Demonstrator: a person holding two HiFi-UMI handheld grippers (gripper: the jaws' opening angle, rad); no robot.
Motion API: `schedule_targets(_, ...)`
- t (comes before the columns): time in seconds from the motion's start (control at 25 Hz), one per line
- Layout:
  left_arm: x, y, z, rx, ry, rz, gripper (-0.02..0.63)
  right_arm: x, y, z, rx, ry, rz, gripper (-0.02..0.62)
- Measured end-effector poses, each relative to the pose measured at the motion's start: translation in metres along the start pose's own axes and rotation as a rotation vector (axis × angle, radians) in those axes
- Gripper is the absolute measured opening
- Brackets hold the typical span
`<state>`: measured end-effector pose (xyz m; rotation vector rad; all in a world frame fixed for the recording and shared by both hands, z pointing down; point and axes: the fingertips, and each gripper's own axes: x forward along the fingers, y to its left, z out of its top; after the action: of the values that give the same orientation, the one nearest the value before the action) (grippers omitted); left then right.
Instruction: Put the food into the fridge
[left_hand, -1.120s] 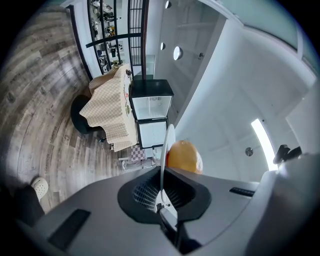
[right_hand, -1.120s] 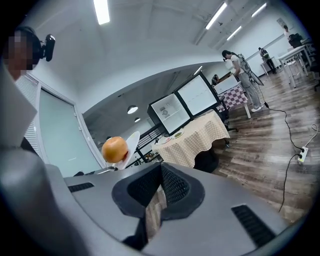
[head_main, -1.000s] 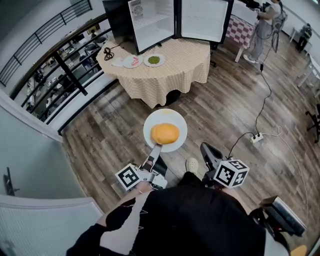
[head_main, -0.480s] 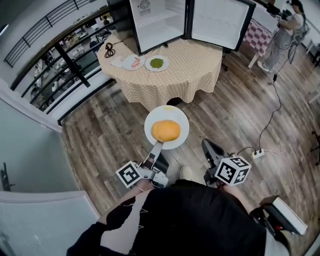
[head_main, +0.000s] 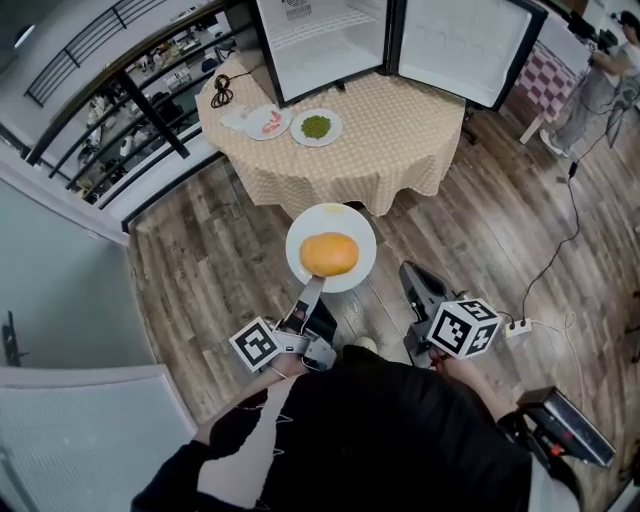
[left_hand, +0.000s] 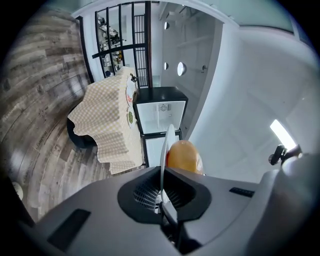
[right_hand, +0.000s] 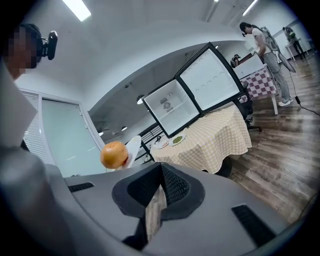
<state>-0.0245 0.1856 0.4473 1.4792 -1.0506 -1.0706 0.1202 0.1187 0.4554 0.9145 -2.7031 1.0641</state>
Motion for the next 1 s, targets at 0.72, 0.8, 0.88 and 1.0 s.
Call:
schedule_targets(0.72,0.092,0.001,0.008,0.045,-0.040,-0.034,0.017,0.034,-0.059,0.047,0.017,0.006,0.056,0.015)
schedule_targets(0.8,0.100,0.001,0.009,0.058,-0.029,-0.039,0.017,0.039,-0.063,0.050,0.022,0.005,0.058,0.015)
schedule_targets(0.88,0.109,0.002,0.009,0.055,-0.016,-0.038,0.017,0.043,-0.069,0.053,0.029,0.006,0.054,0.017)
schedule_targets(1.0,0.124,0.003,0.012,0.045,0.001,-0.039,0.017,0.051,-0.077,0.060,0.039,0.007,0.043,0.015)
